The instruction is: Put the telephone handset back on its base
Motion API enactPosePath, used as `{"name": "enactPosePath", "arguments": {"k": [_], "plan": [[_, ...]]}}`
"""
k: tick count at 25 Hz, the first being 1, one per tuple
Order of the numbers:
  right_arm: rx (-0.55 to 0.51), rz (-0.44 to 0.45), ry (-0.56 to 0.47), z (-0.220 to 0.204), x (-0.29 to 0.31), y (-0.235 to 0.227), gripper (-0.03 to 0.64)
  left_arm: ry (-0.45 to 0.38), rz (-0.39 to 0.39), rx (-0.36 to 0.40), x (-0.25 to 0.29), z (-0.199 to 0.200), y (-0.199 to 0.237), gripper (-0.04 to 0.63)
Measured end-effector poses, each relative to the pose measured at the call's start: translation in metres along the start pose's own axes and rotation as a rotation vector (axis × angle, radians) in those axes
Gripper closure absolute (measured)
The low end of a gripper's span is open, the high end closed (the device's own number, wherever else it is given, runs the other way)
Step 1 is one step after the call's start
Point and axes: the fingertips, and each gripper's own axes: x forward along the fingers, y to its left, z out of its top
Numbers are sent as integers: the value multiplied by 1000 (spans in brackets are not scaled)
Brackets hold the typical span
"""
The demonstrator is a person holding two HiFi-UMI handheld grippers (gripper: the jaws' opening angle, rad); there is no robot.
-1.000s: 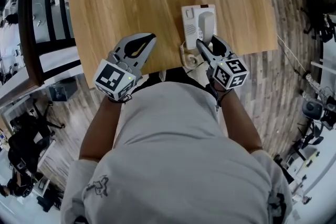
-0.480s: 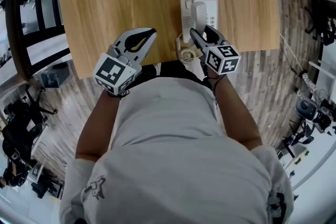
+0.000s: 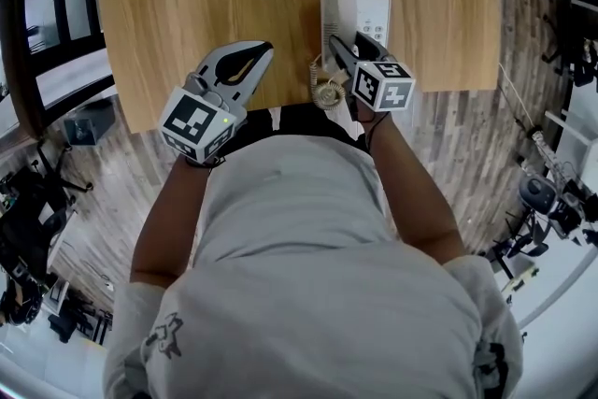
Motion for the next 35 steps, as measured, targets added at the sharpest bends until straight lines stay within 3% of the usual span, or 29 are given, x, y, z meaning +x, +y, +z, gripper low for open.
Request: {"name": "enactPosePath", "arguments": {"k": [14,29,35], "plan": [[58,-93,22,-7,19,-3,394,16,23,-20,-10,-8,15,589],[-53,-200,-6,-9,20,-4,373,28,-12,36,-24,-4,10,589],[-132,-221,-74,9,-1,6,371,16,-24,66,-38,4,9,589]]}}
